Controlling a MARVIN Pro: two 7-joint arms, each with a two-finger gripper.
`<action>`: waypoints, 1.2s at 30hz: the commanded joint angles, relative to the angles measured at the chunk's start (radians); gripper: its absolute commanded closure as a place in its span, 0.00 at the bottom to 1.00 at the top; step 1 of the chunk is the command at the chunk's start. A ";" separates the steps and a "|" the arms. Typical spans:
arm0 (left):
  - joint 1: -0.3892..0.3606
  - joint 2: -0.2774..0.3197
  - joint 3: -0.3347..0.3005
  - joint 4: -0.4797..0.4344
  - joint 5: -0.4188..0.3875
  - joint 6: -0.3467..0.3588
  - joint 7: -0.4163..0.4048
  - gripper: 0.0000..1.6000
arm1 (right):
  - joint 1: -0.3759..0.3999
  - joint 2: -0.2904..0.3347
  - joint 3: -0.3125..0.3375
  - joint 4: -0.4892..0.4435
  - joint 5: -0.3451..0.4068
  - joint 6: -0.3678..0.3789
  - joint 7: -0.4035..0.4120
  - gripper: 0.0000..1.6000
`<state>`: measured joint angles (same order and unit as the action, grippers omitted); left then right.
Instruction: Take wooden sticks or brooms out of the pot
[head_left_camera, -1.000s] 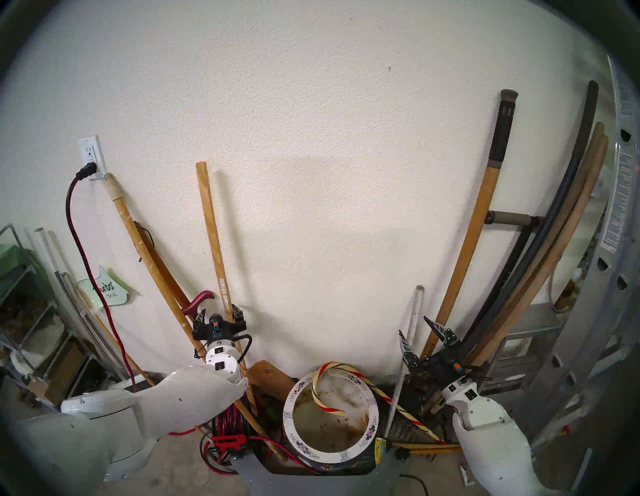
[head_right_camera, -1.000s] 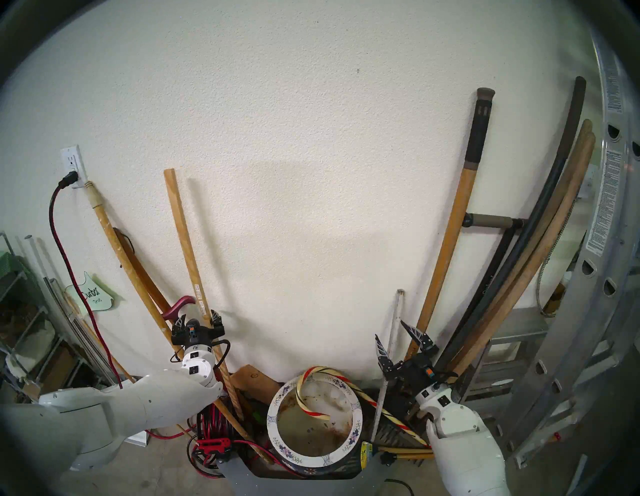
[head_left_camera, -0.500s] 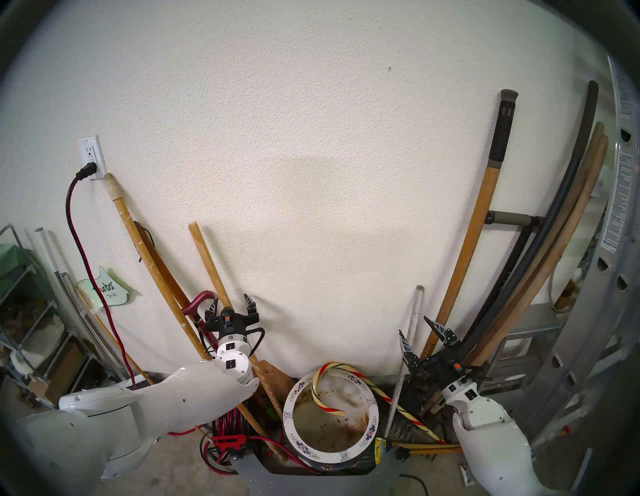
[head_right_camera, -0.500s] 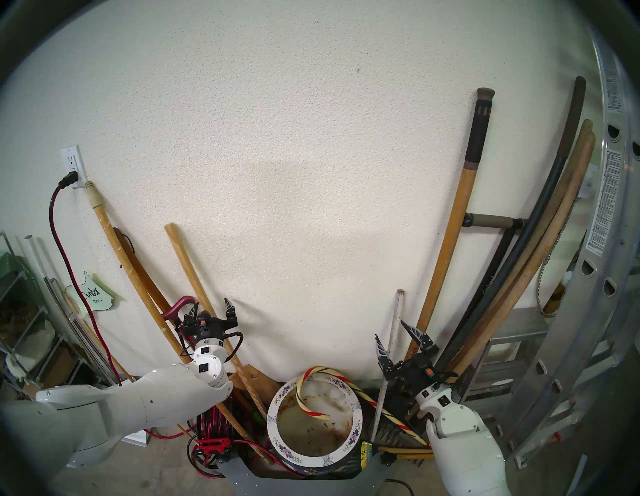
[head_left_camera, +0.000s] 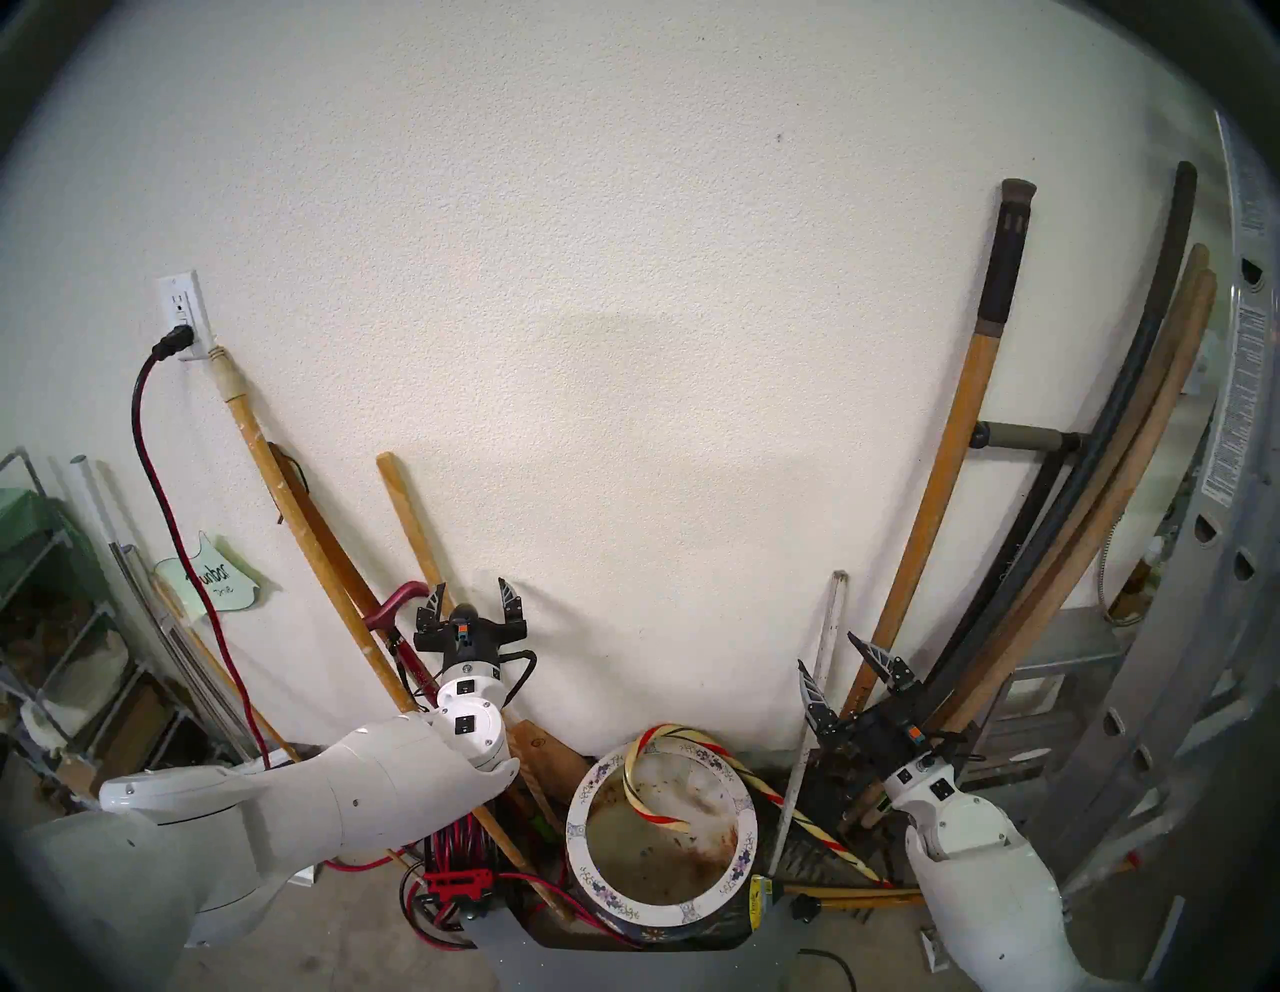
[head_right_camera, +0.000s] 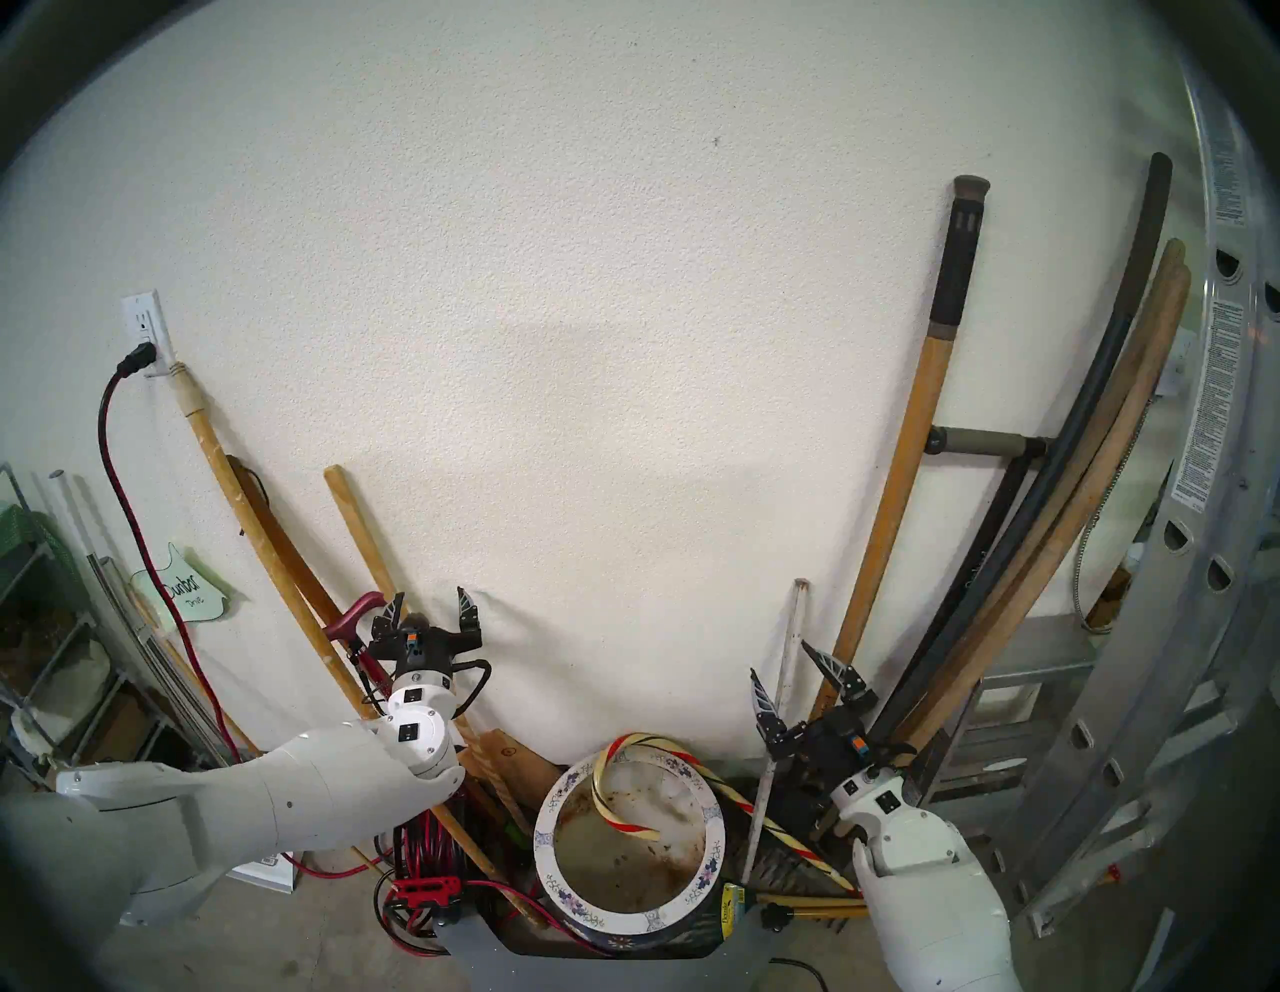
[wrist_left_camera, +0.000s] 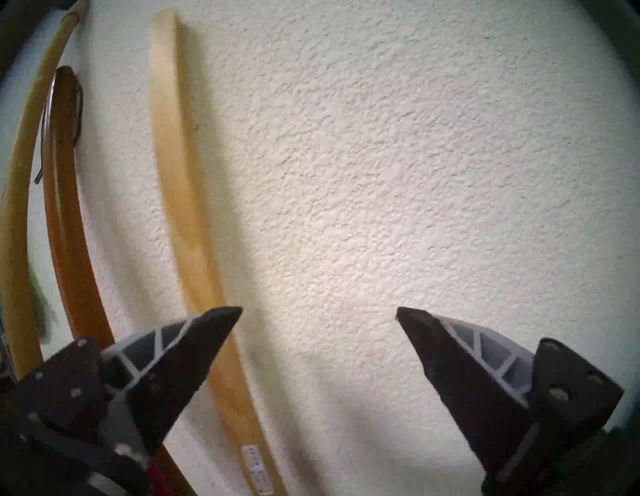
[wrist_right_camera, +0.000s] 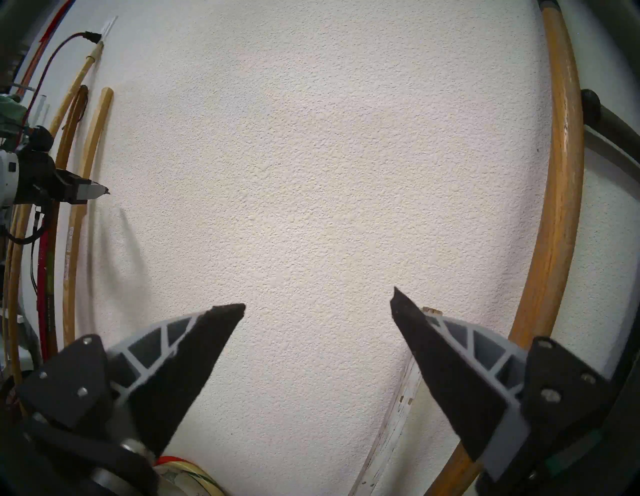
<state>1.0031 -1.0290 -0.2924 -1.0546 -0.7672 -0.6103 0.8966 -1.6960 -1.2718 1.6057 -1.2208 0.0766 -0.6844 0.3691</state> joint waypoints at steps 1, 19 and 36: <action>-0.021 0.082 0.029 -0.110 0.086 0.009 -0.001 0.00 | 0.000 -0.002 0.000 -0.004 0.002 -0.002 0.000 0.00; -0.007 0.042 0.025 -0.127 0.333 -0.186 0.111 0.00 | 0.000 -0.002 0.000 -0.004 0.002 -0.002 0.000 0.00; -0.059 -0.148 0.039 0.104 0.273 -0.326 0.085 0.00 | 0.000 -0.002 -0.001 -0.003 0.002 -0.002 0.000 0.00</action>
<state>0.9689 -1.0771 -0.2464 -1.0328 -0.4707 -0.8981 0.9352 -1.6959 -1.2715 1.6056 -1.2209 0.0767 -0.6845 0.3689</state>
